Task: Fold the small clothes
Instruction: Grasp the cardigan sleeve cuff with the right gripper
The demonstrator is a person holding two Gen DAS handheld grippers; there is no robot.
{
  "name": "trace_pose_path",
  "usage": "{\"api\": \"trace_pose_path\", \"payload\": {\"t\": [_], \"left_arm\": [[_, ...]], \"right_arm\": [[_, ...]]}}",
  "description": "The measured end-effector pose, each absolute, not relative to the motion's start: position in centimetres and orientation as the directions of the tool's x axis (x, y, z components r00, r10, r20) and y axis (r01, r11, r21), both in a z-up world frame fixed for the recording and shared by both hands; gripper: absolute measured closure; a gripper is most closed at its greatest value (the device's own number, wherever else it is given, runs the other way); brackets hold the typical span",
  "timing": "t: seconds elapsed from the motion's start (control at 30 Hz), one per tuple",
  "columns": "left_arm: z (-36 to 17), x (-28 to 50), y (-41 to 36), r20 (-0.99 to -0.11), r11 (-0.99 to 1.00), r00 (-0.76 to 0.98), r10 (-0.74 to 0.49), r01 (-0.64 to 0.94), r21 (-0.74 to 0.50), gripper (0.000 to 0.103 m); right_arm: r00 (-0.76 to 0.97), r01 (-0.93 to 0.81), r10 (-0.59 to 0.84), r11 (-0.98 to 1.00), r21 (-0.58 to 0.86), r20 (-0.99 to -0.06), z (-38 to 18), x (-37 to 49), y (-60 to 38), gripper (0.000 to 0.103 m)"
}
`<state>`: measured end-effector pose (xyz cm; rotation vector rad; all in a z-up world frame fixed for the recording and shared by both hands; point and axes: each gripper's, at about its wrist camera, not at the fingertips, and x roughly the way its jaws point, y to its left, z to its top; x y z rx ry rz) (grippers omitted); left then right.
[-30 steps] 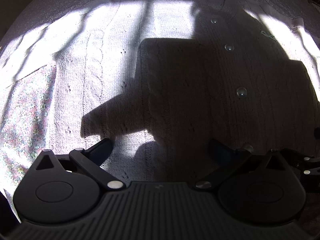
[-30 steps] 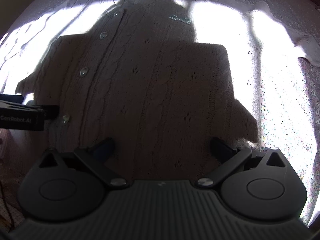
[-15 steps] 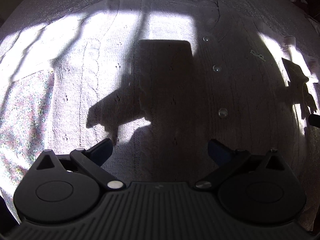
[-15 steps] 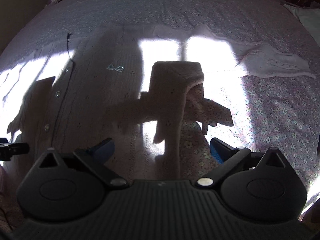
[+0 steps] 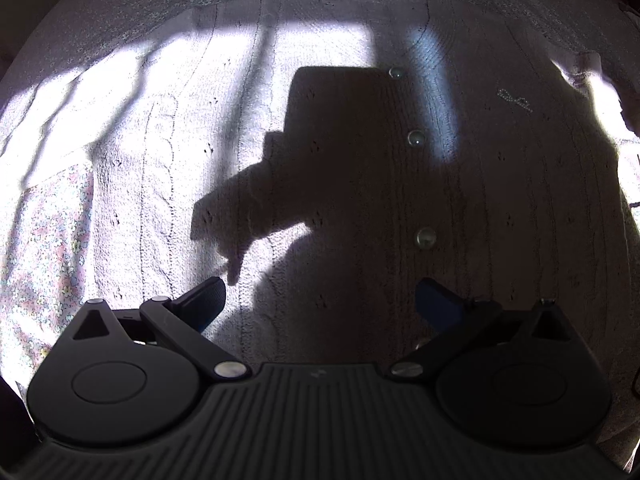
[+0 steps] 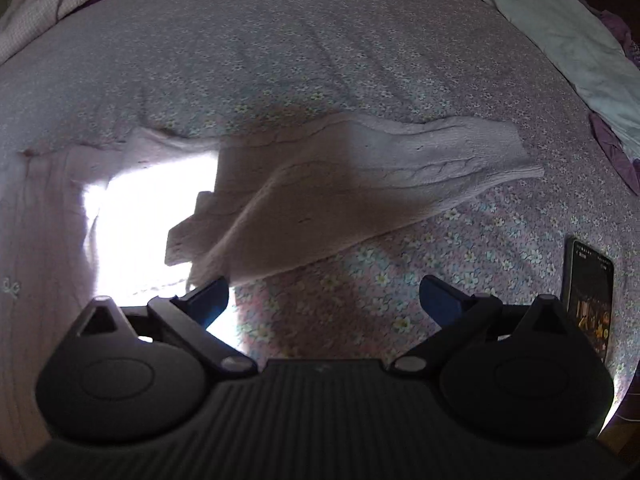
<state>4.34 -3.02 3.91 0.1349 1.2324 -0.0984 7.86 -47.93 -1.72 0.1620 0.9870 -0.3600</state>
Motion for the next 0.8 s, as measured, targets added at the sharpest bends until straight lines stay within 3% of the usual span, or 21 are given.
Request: {"api": "trace_pose_path", "payload": {"t": [0.13, 0.53, 0.63, 0.73, 0.8], "left_arm": [[3.1, 5.1, -3.8, -0.954, 0.986, 0.297, 0.027, 0.148, 0.074, 0.000], [0.6, 7.0, -3.2, -0.968, 0.990, 0.251, 0.008, 0.134, 0.043, 0.000], [0.4, 6.7, -2.3, -0.966, 0.989, 0.257, -0.003, 0.143, 0.035, 0.000], [0.4, 6.1, -2.3, -0.964, 0.988, 0.267, -0.003, 0.151, 0.038, 0.000], [0.3, 5.9, -2.3, -0.962, 0.987, 0.272, -0.007, 0.154, 0.037, 0.000]], "right_arm": [[0.460, 0.377, -0.238, 0.925, -0.054, -0.855, -2.7, 11.0, -50.8, 0.000], [0.497, 0.338, -0.122, 0.939, 0.062, -0.859, -4.5, 13.9, -54.4, 0.003], [0.531, 0.289, -0.087, 0.954, 0.084, -0.843, -4.0, 13.6, -53.8, 0.026], [0.542, 0.255, -0.065, 0.963, 0.090, -0.838, -3.4, 13.5, -52.9, 0.055], [0.543, 0.238, -0.045, 0.966, 0.102, -0.839, -3.0, 13.5, -52.4, 0.083]]}}
